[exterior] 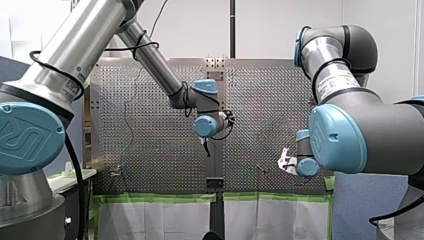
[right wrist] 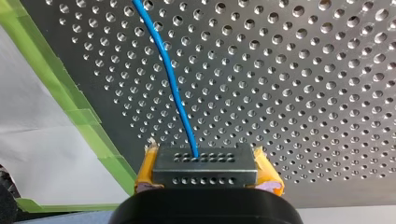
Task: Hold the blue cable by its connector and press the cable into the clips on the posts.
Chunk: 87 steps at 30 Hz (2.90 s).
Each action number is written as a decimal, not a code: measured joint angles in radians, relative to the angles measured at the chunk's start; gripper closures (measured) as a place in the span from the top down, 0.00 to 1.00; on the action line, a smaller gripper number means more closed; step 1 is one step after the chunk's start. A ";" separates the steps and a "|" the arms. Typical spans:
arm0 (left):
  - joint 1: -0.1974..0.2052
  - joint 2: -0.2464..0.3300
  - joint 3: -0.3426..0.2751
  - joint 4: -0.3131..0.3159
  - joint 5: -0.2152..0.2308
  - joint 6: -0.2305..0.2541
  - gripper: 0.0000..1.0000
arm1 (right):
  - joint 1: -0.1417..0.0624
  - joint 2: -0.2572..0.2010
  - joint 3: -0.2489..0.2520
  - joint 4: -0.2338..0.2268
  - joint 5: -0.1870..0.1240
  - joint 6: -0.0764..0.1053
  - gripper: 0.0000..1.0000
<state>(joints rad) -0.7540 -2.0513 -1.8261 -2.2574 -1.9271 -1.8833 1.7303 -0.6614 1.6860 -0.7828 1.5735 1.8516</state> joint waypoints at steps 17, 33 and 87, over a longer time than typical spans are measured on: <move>0.030 0.146 -0.163 0.163 0.050 -0.049 1.00 | 0.016 -0.125 0.015 0.040 0.047 0.003 0.00; 0.027 0.034 -0.299 0.210 -0.012 -0.050 1.00 | 0.031 -0.258 0.032 0.046 0.118 0.055 0.00; 0.013 0.004 -0.421 0.160 -0.045 -0.042 1.00 | 0.061 -0.288 0.033 0.048 0.123 0.029 0.00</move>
<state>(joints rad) -0.7413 -2.0468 -2.2468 -2.0972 -1.9718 -1.9251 1.7910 -0.9490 1.7190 -0.7349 1.6967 1.8810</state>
